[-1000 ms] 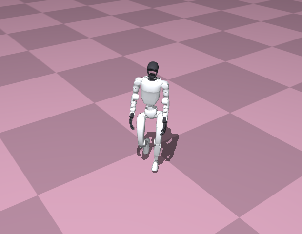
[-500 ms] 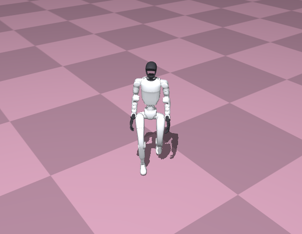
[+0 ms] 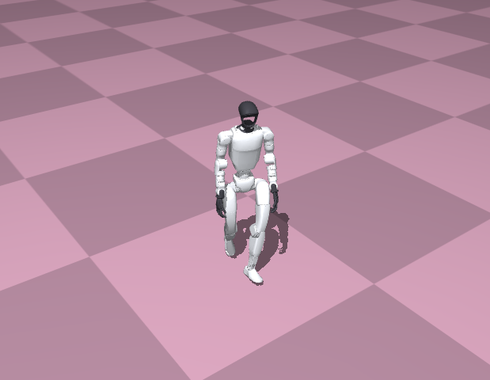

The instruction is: Walk

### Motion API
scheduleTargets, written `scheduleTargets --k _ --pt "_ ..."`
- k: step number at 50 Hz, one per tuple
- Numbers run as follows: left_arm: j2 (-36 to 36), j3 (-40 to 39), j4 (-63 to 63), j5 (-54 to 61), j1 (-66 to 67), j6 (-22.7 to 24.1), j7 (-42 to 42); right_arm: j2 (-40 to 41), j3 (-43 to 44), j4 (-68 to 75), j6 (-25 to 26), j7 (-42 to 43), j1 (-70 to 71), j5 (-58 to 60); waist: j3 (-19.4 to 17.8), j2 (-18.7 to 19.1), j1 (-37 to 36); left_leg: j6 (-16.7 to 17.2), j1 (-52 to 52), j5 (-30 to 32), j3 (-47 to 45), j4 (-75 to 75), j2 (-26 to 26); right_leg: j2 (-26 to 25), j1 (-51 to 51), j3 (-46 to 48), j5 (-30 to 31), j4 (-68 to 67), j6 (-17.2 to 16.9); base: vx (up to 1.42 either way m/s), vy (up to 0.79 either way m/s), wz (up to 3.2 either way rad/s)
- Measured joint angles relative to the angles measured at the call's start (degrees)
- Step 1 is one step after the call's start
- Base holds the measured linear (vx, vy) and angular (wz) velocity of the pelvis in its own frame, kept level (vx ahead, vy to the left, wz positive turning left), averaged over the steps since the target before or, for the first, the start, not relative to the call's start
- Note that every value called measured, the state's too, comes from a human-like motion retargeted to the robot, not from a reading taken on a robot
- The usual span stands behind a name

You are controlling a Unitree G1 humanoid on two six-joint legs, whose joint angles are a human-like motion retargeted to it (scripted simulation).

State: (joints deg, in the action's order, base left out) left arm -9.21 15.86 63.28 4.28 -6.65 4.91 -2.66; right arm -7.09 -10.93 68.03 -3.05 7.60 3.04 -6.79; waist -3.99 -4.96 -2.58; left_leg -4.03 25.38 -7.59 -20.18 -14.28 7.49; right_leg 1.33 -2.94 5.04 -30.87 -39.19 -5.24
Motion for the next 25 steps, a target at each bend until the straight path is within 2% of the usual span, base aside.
scheduleTargets --k 2,5,7,9,11,13,15,18,20,25 --pt "-0.58 -0.60 3.30 1.48 0.28 -0.44 0.00 0.67 -0.08 1.57 0.12 -0.28 -0.08 -0.70 -0.20 -2.80 -0.24 -2.26 -2.19 0.63 0.78 -0.30 3.61 2.00 -0.28 -2.53 2.73 -6.98 -3.40 0.69 0.03 0.65" --pt "-1.23 -1.26 6.53 2.99 1.06 -0.98 0.18 1.27 -0.16 2.48 0.35 -0.83 -0.76 -1.73 -0.41 -6.39 0.64 -5.70 -4.53 -0.59 3.97 -1.64 9.24 4.11 -3.16 -6.23 13.71 -20.45 -9.73 0.64 -0.02 0.96" --pt "-2.21 -1.52 7.12 3.07 1.10 -1.14 0.23 1.41 -0.17 2.31 0.56 -1.15 -0.63 -1.87 -0.64 -6.93 1.40 -6.69 -6.34 -2.07 6.80 -2.24 10.45 3.36 -6.46 -6.69 20.60 -28.36 -9.76 0.59 -0.12 1.00" --pt "-3.01 -1.43 6.77 2.66 0.82 -1.15 0.05 1.14 -0.13 1.98 0.70 -1.16 -0.40 -1.59 -1.10 -6.75 2.43 -7.49 -8.45 -3.56 9.90 -2.88 11.82 3.95 -9.86 -7.63 23.21 -34.59 -9.76 0.56 -0.04 1.15" --pt "-3.38 -0.97 5.69 2.04 0.23 -1.01 -0.45 0.59 -0.20 1.59 0.70 -0.71 -0.30 -1.09 -1.73 -6.51 3.85 -8.18 -10.89 -4.74 13.34 -3.43 13.94 5.96 -13.23 -9.61 21.81 -38.78 -9.71 0.51 0.04 1.44" --pt "-3.51 -0.41 4.00 1.31 -0.56 -0.69 -1.06 0.02 -0.42 1.15 0.63 0.07 -0.35 -0.45 -2.44 -6.17 5.27 -8.24 -13.57 -5.81 17.03 -4.15 15.74 8.27 -16.68 -11.02 18.47 -40.13 -7.43 0.46 -0.01 1.58" --pt "-3.64 -0.08 1.90 0.62 -2.58 -0.60 -1.36 -0.74 -0.38 0.93 0.75 0.85 0.66 0.11 -3.96 -4.32 6.46 -7.61 -17.03 -6.79 21.59 -4.39 15.65 8.53 -19.62 -11.11 15.78 -37.23 -3.94 0.42 -0.08 1.61" --pt "-3.25 1.34 -1.23 -0.15 -4.83 0.31 -1.52 -1.41 -0.24 0.83 0.76 1.85 0.88 0.54 -5.61 -2.00 7.76 -6.44 -20.61 -9.55 27.71 -7.49 15.29 6.39 -22.83 -12.36 13.65 -27.92 -1.57 0.38 -0.09 1.72" --pt "-2.85 2.64 -2.90 -0.59 -6.20 1.04 -1.35 -1.68 0.08 1.11 0.86 2.24 1.00 0.56 -6.40 -0.41 8.35 -5.82 -22.21 -11.73 31.52 -10.09 14.66 3.53 -24.16 -13.78 14.02 -19.85 -1.78 0.36 -0.10 1.70" --pt "-1.88 5.44 -4.97 -2.29 -8.65 2.52 -0.50 -2.33 1.75 2.40 0.97 2.88 2.01 -0.31 -6.86 3.81 8.20 -4.85 -23.33 -17.20 39.02 -16.34 12.10 -5.86 -24.31 -21.43 19.94 5.19 -5.47 0.36 -0.09 1.35"
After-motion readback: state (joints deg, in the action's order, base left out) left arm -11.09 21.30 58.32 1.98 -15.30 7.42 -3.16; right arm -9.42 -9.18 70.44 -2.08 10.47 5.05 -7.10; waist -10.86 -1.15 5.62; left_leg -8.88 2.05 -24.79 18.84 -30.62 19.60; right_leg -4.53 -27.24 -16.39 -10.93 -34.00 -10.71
